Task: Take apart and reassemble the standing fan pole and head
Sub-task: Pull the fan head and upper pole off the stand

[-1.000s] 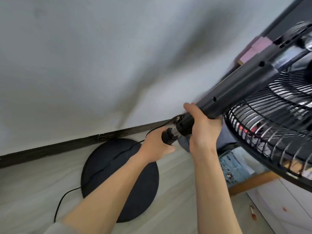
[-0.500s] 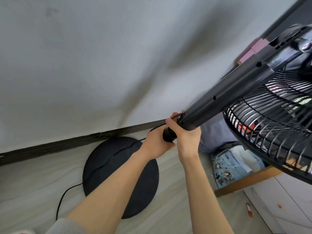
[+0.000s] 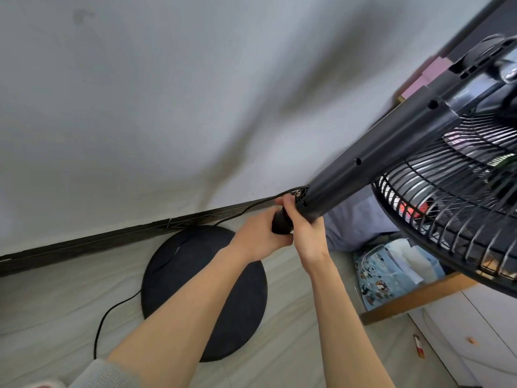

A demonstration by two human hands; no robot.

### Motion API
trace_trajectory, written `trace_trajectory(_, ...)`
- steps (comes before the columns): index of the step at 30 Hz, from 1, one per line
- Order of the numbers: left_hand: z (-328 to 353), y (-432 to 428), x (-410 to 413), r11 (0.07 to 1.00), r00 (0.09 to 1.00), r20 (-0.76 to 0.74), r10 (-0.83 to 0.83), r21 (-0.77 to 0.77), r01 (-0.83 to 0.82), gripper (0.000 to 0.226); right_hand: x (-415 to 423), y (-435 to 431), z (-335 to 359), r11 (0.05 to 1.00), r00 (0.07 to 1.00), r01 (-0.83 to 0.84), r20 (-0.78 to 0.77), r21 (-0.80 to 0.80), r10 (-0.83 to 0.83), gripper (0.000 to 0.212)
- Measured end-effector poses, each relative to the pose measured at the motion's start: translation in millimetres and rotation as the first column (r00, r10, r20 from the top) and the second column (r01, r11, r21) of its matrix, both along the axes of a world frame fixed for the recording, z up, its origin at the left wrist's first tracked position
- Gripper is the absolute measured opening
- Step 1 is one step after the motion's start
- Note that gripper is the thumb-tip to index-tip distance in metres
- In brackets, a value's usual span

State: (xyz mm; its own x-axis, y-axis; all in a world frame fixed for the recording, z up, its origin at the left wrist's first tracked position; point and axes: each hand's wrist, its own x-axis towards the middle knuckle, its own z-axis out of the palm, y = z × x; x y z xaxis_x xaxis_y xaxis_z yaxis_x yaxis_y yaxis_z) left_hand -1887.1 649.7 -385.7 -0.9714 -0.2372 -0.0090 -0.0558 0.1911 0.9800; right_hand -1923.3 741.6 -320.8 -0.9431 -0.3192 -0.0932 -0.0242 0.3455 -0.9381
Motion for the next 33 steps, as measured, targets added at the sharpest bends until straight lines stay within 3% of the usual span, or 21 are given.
trace_trajectory(8, -0.6, -2.2, 3.3, 1.0, 1.0, -0.007, -0.019, -0.002, 0.019, 0.049, 1.6, -5.0, -2.5, 0.992, 0.995, 0.094, 0.051, -0.085, -0.09, 0.024)
trace_trajectory(13, -4.0, -3.8, 2.9, 0.999, 0.999, 0.011, -0.034, -0.016, 0.034, 0.023, -1.5, -1.1, 19.5, 0.982, 0.997, 0.074, 0.016, -0.174, -0.072, 0.011)
trace_trajectory(22, -7.4, 0.0, 2.8, 0.999, 1.0, -0.007, -0.003, -0.035, 0.003, 0.023, -4.7, 2.9, 48.3, 0.971, 1.0, -0.006, -0.014, -0.239, 0.003, 0.024)
trace_trajectory(26, -8.2, 2.3, -1.8, 1.0, 1.0, 0.003, 0.012, -0.029, -0.012, 0.024, -9.9, 3.3, 39.7, 0.966, 1.0, -0.01, -0.013, -0.26, 0.007, 0.011)
trace_trajectory(28, -8.1, 2.3, -2.9, 0.999, 1.0, 0.013, -0.004, -0.037, 0.004, 0.024, -10.7, 3.7, 29.5, 0.98, 0.999, -0.043, -0.005, -0.193, 0.043, 0.007)
trace_trajectory(33, -6.9, -1.6, -2.5, 0.998, 0.999, 0.022, -0.031, -0.054, 0.032, 0.031, -10.5, -6.4, 22.9, 0.983, 0.999, -0.031, 0.008, -0.181, 0.033, 0.048)
